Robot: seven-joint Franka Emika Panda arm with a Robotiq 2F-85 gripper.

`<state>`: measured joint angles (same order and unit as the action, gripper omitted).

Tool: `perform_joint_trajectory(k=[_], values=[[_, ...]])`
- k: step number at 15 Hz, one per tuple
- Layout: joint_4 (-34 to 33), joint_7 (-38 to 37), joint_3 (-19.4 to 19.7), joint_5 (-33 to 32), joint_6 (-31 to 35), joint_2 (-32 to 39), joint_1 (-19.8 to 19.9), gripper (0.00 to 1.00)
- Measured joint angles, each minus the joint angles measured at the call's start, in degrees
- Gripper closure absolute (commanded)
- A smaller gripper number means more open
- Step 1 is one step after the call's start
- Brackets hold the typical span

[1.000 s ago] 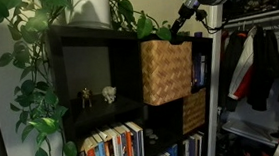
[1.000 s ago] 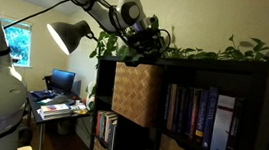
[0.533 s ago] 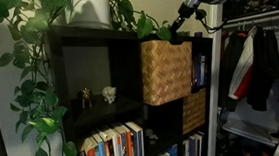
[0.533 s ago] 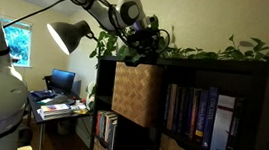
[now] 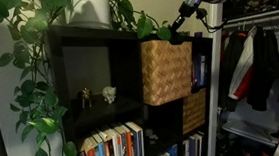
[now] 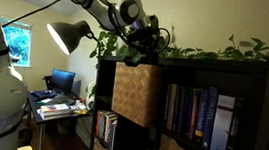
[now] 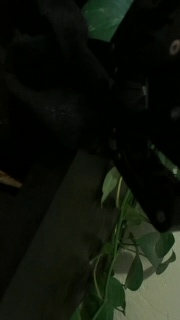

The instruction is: Remove the black object from the basket then put it back inside.

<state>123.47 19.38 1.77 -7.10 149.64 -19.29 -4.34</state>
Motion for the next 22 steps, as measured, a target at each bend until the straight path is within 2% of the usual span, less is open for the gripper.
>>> perform_joint_trajectory(k=[5,11,16,17,19,22], values=[[2.5,-0.5,-0.4,-0.6,-0.6,-2.4,0.1,0.93],[8.8,-1.0,-0.9,-0.6,-3.9,-4.7,0.1,0.94],[12.6,-1.0,-1.3,-0.6,0.7,-4.7,0.0,0.94],[12.9,-1.0,-1.4,-0.7,1.8,-4.7,-0.1,0.66],[13.1,-1.0,-1.8,-0.7,2.7,-4.7,-0.1,0.61],[13.0,-2.1,-2.9,-0.7,2.7,-4.8,-0.1,0.41]])
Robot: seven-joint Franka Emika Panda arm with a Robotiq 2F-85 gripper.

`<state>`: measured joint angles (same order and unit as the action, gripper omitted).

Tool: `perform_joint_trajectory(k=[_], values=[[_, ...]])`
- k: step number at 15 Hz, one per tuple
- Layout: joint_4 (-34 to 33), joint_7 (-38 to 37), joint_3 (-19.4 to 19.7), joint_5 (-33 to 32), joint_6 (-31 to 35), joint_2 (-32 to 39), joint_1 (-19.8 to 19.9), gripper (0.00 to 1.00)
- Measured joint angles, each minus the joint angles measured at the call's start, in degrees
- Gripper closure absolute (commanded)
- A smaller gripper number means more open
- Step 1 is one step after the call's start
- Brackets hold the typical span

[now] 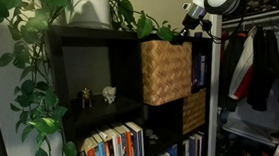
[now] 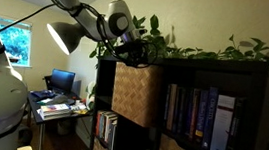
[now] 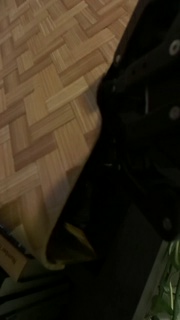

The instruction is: Remove the black object from the basket then put it back inside.

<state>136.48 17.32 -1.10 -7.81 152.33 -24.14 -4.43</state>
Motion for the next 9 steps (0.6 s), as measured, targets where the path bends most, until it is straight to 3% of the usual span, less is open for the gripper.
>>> perform_joint_trajectory(k=[6,9], values=[[-1.2,-4.5,-1.6,0.0,-4.6,-2.6,0.1,0.03],[-2.5,-7.6,-2.2,0.0,-10.1,-5.0,0.1,0.0]])
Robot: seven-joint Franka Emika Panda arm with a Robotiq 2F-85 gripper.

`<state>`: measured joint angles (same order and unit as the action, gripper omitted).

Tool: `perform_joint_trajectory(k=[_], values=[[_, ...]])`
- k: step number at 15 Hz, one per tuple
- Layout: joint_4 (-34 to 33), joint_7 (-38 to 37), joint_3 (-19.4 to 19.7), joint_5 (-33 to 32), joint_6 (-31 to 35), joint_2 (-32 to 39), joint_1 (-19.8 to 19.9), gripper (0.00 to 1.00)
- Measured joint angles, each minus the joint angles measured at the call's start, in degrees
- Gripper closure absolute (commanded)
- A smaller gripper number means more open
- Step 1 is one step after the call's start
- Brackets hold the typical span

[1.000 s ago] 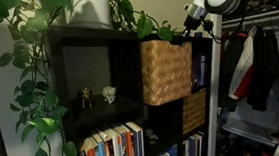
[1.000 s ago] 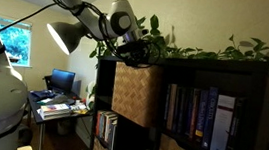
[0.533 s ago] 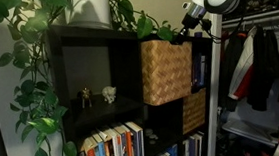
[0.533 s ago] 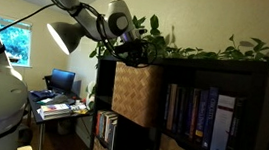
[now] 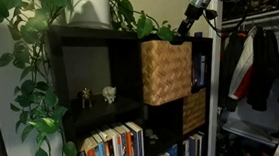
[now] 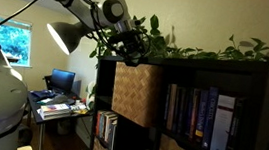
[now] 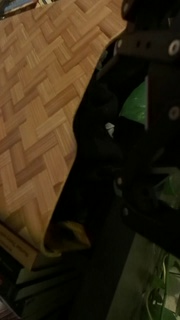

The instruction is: Remove the black object from the basket then put it back inside.

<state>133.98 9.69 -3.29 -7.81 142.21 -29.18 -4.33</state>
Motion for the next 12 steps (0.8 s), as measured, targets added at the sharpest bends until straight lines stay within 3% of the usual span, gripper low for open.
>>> perform_joint_trajectory(k=[12], values=[[-4.6,-10.3,-1.0,0.4,-25.8,-4.1,0.1,0.0]])
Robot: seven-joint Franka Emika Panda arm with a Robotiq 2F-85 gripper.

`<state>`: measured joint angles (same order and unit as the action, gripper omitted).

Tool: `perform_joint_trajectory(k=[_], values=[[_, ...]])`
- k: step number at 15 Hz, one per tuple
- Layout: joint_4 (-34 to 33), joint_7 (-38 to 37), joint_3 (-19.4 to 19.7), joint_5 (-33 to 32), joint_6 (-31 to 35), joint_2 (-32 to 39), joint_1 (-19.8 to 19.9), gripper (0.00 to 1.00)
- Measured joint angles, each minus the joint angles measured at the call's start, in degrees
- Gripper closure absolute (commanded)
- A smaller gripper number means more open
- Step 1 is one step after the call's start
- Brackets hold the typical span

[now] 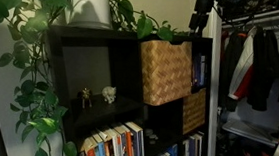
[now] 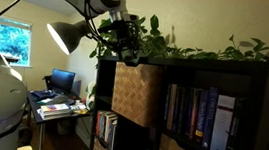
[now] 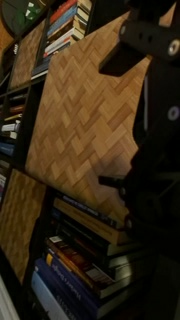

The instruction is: Remove the black object from the basket then put it back inside.

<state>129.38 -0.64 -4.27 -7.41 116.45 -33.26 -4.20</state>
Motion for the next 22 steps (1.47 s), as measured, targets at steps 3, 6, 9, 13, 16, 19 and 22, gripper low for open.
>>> perform_joint_trajectory(k=[3,6,9,13,16,19,22], values=[[0.0,-0.6,0.0,0.0,-1.7,0.1,0.0,0.0],[0.0,-0.6,0.0,0.0,-1.7,0.2,0.0,0.0],[0.0,-0.6,0.0,0.0,-1.7,0.2,0.0,0.0],[0.0,-0.6,0.0,0.0,-1.7,0.2,0.0,0.0],[0.0,-0.6,0.0,0.0,-1.7,0.2,0.0,0.0],[0.0,-0.6,0.0,0.0,-1.7,0.2,0.0,0.0],[0.0,-0.6,0.0,0.0,-1.7,0.2,0.0,0.0]])
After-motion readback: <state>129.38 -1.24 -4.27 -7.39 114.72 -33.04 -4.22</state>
